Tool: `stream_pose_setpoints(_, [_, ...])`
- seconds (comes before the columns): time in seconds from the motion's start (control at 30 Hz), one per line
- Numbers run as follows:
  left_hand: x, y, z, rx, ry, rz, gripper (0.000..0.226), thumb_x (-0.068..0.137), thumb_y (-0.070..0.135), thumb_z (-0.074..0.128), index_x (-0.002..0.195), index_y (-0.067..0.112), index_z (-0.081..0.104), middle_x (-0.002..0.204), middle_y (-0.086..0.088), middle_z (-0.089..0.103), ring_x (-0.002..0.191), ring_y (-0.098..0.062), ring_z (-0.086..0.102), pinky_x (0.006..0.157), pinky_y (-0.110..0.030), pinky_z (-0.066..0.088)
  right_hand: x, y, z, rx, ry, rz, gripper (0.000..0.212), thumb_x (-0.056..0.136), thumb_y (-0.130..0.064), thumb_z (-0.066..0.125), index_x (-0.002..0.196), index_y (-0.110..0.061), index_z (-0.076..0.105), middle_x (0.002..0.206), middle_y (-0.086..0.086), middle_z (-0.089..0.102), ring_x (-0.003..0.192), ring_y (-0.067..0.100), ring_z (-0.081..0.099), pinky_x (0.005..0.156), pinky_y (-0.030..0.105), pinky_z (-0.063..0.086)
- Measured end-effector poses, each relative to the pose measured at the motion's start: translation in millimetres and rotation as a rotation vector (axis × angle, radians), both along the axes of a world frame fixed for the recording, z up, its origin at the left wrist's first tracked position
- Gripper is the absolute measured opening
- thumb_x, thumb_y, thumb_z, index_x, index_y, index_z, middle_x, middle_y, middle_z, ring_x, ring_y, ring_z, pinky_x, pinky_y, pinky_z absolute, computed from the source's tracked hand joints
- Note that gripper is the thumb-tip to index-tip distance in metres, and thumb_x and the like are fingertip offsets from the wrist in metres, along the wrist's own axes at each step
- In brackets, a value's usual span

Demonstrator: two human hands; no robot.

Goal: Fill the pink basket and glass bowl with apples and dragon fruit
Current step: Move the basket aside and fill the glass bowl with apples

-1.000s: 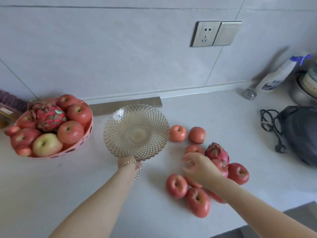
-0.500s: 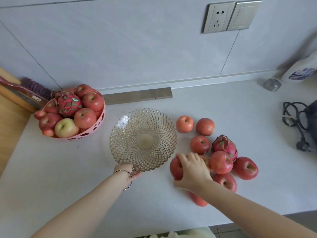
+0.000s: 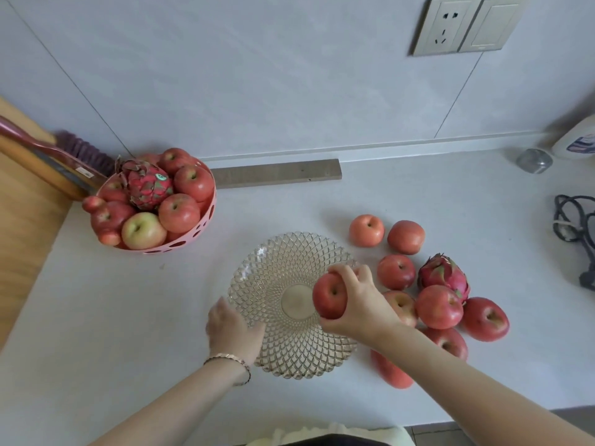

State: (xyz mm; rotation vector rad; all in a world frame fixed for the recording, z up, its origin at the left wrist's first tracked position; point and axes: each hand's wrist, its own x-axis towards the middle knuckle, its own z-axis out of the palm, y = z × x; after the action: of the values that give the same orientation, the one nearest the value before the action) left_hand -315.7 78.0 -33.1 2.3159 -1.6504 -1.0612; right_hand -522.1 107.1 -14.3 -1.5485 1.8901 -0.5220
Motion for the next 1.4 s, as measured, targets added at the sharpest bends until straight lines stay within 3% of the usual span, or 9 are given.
stream_pose_setpoints(0.1, [-20.8, -11.0, 29.2, -0.017, 0.362, -0.317, 0.085, 0.074, 0.045, 0.066, 0.141, 0.031, 0.017, 0.143, 0.005, 0.029, 0.132, -0.016, 0.033, 0.108, -0.040, 0.033, 16.2, -1.1, 1.4, -0.036, -0.025, 0.012, 0.084, 0.051, -0.039, 0.077, 0.124, -0.033, 0.036, 0.106, -0.002, 0.032, 0.088, 0.017, 0.051, 0.081, 0.029, 0.049])
stream_pose_setpoints(0.23, [-50.6, -11.4, 31.0, 0.121, 0.591, -0.399, 0.064, 0.067, 0.046, 0.070, 0.120, 0.050, 0.035, 0.117, 0.017, 0.053, 0.094, 0.008, 0.054, 0.073, -0.014, 0.048, 25.0, 4.3, 0.2, -0.099, -0.079, 0.058, 0.088, 0.052, -0.033, 0.081, 0.129, -0.024, 0.039, 0.106, -0.003, 0.033, 0.089, 0.010, 0.046, 0.082, 0.022, 0.048])
stream_pose_setpoints(0.37, [-58.3, -11.1, 11.6, 0.195, 0.691, -0.269, 0.062, 0.058, 0.035, 0.083, 0.106, 0.045, 0.045, 0.101, 0.014, 0.055, 0.071, -0.010, 0.069, 0.061, -0.026, 0.059, -8.7, 12.2, -0.8, 0.051, -0.068, 0.231, 0.096, 0.060, -0.027, 0.082, 0.139, -0.021, 0.028, 0.125, -0.001, 0.040, 0.105, 0.005, 0.043, 0.089, 0.010, 0.034])
stream_pose_setpoints(0.43, [-62.3, -16.1, 1.7, 0.142, 0.582, -0.280, 0.068, 0.056, 0.030, 0.084, 0.112, 0.038, 0.045, 0.103, 0.004, 0.056, 0.063, -0.013, 0.069, 0.060, -0.027, 0.059, -34.2, 18.2, 1.7, 0.045, 0.040, 0.225, 0.086, 0.064, -0.020, 0.078, 0.137, -0.022, 0.034, 0.129, 0.000, 0.042, 0.115, 0.012, 0.043, 0.096, 0.018, 0.034])
stream_pose_setpoints(0.53, [-67.7, -32.3, -14.1, -0.056, 0.303, -0.336, 0.073, 0.057, 0.032, 0.082, 0.119, 0.033, 0.043, 0.119, -0.004, 0.044, 0.093, -0.020, 0.057, 0.084, -0.030, 0.050, -71.6, 28.4, 4.3, -0.116, 0.284, -0.070, 0.057, 0.069, -0.020, 0.067, 0.124, -0.021, 0.049, 0.124, 0.006, 0.046, 0.118, 0.024, 0.038, 0.091, 0.025, 0.025])
stream_pose_setpoints(0.7, [-71.6, -44.3, -34.3, -0.179, 0.070, -0.538, 0.072, 0.062, 0.037, 0.078, 0.124, 0.027, 0.043, 0.125, -0.006, 0.046, 0.110, -0.022, 0.049, 0.086, -0.027, 0.038, -101.3, 41.2, -0.5, 0.347, 0.447, -0.219, 0.086, 0.064, -0.043, 0.070, 0.135, -0.027, 0.025, 0.134, 0.011, 0.027, 0.123, 0.035, 0.030, 0.096, 0.046, 0.037])
stream_pose_setpoints(1.0, [-56.1, -47.3, -43.0, -0.060, 0.116, -0.497, 0.076, 0.067, 0.034, 0.075, 0.130, 0.020, 0.034, 0.126, -0.003, 0.050, 0.105, -0.020, 0.052, 0.089, -0.032, 0.045, -112.6, 44.8, -13.1, 0.316, 0.443, -0.281, 0.066, 0.070, -0.031, 0.061, 0.131, -0.029, 0.035, 0.124, 0.008, 0.041, 0.111, 0.034, 0.042, 0.074, 0.036, 0.041])
stream_pose_setpoints(1.13, [-50.2, -49.6, -44.8, -0.004, 0.143, -0.533, 0.068, 0.069, 0.038, 0.073, 0.125, 0.017, 0.040, 0.120, -0.001, 0.048, 0.100, -0.016, 0.051, 0.086, -0.029, 0.045, -107.1, 36.2, 3.7, 0.069, 0.406, -0.327, 0.074, 0.061, -0.037, 0.070, 0.126, -0.025, 0.037, 0.125, 0.001, 0.044, 0.109, 0.028, 0.044, 0.078, 0.035, 0.042])
stream_pose_setpoints(1.4, [-56.3, -42.0, -47.3, 0.098, 0.070, -0.567, 0.093, 0.074, 0.057, 0.061, 0.144, 0.030, 0.006, 0.145, -0.015, 0.018, 0.131, -0.033, 0.033, 0.103, -0.045, 0.036, -41.7, -18.1, -0.1, 0.014, 0.247, 0.118, 0.076, 0.057, -0.026, 0.073, 0.125, -0.017, 0.041, 0.116, 0.009, 0.043, 0.108, 0.028, 0.043, 0.090, 0.031, 0.040])
